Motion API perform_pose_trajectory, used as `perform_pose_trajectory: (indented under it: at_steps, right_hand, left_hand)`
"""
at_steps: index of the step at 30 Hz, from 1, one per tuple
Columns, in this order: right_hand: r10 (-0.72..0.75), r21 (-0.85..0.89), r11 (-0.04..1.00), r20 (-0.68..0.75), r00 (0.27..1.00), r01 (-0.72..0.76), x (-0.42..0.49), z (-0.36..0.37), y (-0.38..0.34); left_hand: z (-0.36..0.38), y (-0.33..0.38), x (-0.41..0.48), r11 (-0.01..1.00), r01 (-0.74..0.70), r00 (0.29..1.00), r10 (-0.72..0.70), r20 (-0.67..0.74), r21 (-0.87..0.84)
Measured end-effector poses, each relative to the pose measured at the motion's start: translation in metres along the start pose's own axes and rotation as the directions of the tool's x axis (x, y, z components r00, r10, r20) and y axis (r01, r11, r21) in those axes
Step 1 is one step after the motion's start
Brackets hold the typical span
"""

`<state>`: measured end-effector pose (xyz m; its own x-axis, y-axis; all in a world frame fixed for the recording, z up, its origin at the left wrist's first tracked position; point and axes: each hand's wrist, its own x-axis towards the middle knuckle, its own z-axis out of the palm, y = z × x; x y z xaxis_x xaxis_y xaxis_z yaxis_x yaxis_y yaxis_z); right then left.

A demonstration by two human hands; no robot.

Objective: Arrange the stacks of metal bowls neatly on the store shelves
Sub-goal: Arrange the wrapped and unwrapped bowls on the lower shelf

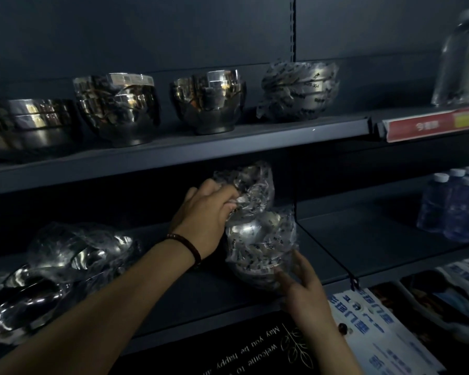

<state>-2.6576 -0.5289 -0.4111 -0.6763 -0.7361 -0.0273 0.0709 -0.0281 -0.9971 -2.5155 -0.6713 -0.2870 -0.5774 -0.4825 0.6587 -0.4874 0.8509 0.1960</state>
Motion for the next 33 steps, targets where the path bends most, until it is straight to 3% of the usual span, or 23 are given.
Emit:
perform_pose_trajectory:
  at_steps: [6,16,19,22,24,25,26,29,31,33]
  right_hand:
    - [-0.041,0.011,0.999,0.007,0.999,0.041,-0.003,-0.007,-0.006]
    - [-0.074,-0.025,0.997,0.028,0.997,0.075,-0.003,-0.007,-0.005]
    - [-0.07,-0.02,0.997,0.03,0.997,0.07,-0.004,-0.004,-0.007]
    - [-0.058,-0.008,0.998,0.054,0.997,0.058,-0.006,-0.002,-0.009]
    - [-0.059,0.001,0.998,0.055,0.997,0.059,-0.007,-0.001,-0.01]
    - [-0.061,0.002,0.998,0.054,0.997,0.061,-0.008,-0.001,-0.01]
    - [-0.06,0.007,0.998,0.054,0.997,0.06,-0.008,0.0,-0.01]
    - [-0.041,-0.003,0.999,0.061,0.997,0.042,-0.01,0.002,-0.012]
    - [-0.034,-0.003,0.999,0.064,0.997,0.034,-0.01,0.002,-0.014]
    - [-0.037,-0.003,0.999,0.072,0.997,0.037,-0.011,0.001,-0.014]
  left_hand:
    - [0.031,0.015,0.0,0.999,0.043,0.978,-0.04,0.203,-0.01]
    - [0.046,0.016,0.004,0.996,0.093,0.867,-0.089,0.49,0.016]
    - [0.046,0.013,0.007,0.993,0.112,0.883,-0.08,0.463,-0.042]
    - [0.049,0.012,-0.01,0.96,0.158,0.96,-0.093,0.265,-0.233]
    - [0.052,0.014,-0.025,0.906,0.231,0.972,-0.231,0.042,-0.354]
    - [0.056,0.014,-0.029,0.874,0.301,0.946,-0.325,0.001,-0.382]
    - [0.062,0.01,-0.032,0.821,0.394,0.905,-0.424,0.023,-0.414]
    - [0.079,0.003,-0.028,0.526,0.649,0.741,-0.603,0.297,-0.55]
    - [0.088,0.006,-0.024,0.395,0.716,0.665,-0.637,0.391,-0.575]
    - [0.094,0.013,-0.022,0.334,0.734,0.63,-0.66,0.41,-0.591]
